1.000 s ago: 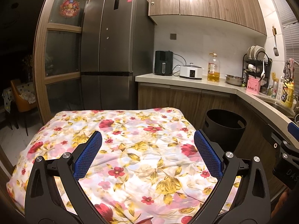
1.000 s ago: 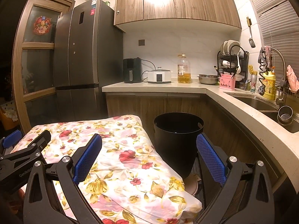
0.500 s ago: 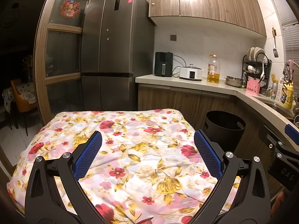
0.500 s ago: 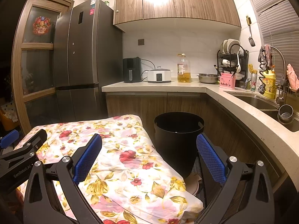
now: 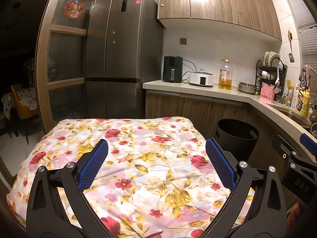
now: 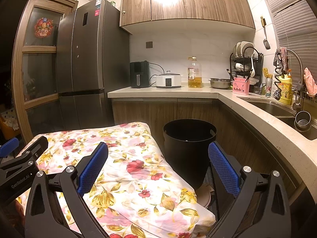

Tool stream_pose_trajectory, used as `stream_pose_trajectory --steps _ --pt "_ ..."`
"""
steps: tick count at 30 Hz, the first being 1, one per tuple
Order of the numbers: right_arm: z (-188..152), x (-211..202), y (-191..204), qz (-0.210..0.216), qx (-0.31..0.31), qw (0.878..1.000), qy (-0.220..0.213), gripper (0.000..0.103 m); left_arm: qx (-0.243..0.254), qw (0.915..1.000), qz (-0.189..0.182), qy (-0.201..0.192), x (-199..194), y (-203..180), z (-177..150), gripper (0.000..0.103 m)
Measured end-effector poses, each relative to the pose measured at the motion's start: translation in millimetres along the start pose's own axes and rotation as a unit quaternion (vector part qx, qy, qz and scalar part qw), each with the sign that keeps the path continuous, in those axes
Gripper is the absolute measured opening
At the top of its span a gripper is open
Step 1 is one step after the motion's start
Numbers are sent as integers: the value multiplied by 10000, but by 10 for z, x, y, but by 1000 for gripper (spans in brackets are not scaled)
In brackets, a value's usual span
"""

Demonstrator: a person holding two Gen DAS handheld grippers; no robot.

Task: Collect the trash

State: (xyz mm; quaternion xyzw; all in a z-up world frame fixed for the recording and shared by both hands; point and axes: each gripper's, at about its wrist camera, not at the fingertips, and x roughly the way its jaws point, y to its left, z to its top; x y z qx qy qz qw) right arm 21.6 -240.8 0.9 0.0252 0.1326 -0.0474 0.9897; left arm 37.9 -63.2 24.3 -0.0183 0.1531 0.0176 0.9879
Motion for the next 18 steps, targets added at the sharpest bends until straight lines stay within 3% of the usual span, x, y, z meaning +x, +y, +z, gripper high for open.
stream_pose_trajectory --steps 18 --pt "-5 -1 -2 -22 6 10000 -16 97 -6 10000 -34 -16 -11 -6 17 97"
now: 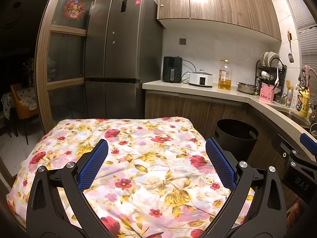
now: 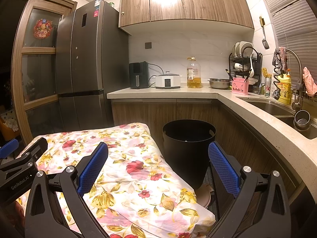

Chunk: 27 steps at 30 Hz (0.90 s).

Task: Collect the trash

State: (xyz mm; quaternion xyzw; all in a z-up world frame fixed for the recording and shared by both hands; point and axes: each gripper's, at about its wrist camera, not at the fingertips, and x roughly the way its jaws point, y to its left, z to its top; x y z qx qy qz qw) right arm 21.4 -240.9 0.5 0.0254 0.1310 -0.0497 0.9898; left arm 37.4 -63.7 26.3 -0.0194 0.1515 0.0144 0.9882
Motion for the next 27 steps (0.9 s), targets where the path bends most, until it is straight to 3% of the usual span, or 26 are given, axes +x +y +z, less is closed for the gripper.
stream_pose_trajectory --steps 27 --pt "4 -18 -4 -9 18 10000 -17 97 6 10000 -14 -9 -12 -14 -3 97"
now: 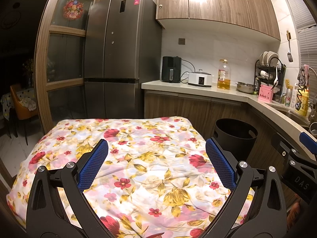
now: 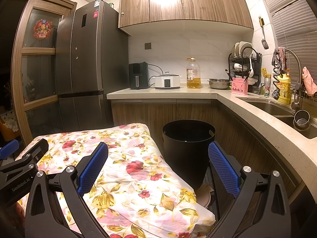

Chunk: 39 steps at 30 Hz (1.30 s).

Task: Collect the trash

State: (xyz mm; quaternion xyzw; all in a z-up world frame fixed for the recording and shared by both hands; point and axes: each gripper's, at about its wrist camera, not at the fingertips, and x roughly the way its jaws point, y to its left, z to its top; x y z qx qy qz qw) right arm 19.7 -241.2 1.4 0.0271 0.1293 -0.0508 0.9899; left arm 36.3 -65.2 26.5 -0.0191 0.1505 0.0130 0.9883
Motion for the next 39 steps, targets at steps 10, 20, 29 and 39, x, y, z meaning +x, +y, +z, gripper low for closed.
stream_pose_trajectory --steps 10,20,29,39 --pt "3 -5 5 -8 10 10000 0 97 2 10000 -4 2 -1 4 -9 97" --pt "6 -13 10 -20 14 10000 -2 97 31 10000 -52 25 11 -3 -35 97" --pt "4 -14 7 -20 20 10000 -1 97 90 9999 -114 62 29 16 -73 87" --pt "-2 -19 7 -20 25 10000 -5 97 117 9998 -122 63 30 30 -77 87"
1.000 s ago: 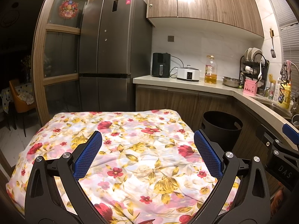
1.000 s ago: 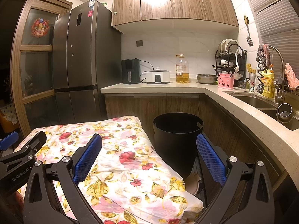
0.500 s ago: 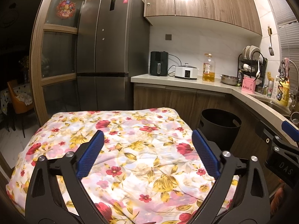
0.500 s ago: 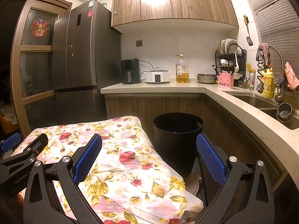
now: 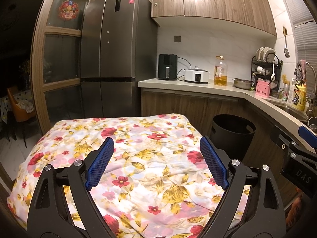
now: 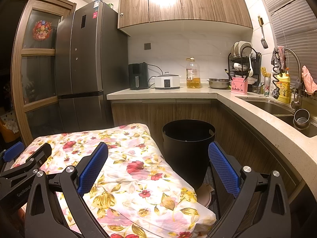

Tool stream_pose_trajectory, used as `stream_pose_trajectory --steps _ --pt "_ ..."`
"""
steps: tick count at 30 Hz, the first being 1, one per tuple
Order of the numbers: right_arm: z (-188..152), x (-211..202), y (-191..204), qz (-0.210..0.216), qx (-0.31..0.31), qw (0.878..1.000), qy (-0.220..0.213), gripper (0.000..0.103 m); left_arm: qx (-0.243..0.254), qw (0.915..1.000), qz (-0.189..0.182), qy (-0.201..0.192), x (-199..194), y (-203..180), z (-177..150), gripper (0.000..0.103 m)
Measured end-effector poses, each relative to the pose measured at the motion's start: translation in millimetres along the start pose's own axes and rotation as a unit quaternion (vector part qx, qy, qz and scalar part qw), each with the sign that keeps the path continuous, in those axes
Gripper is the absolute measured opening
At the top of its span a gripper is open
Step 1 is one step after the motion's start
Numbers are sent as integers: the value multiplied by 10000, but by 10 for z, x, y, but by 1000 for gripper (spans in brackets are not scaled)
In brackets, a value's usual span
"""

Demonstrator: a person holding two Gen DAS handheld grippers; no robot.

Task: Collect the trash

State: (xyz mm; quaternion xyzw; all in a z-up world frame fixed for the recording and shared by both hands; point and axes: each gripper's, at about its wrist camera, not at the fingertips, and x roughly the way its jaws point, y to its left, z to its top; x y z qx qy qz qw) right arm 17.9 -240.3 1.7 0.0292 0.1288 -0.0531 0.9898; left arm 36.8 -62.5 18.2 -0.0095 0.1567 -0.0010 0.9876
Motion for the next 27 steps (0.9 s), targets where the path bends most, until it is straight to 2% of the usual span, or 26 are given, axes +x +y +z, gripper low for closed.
stream_pose_trajectory --steps 15,21,27 --pt "-2 -7 16 -11 36 10000 -11 97 50 10000 16 -8 1 4 -12 87" --pt "0 -6 24 -14 43 10000 -10 97 87 9999 91 0 6 10 -8 93" --pt "2 -8 28 -14 47 10000 -15 97 -28 10000 66 22 7 75 10 94"
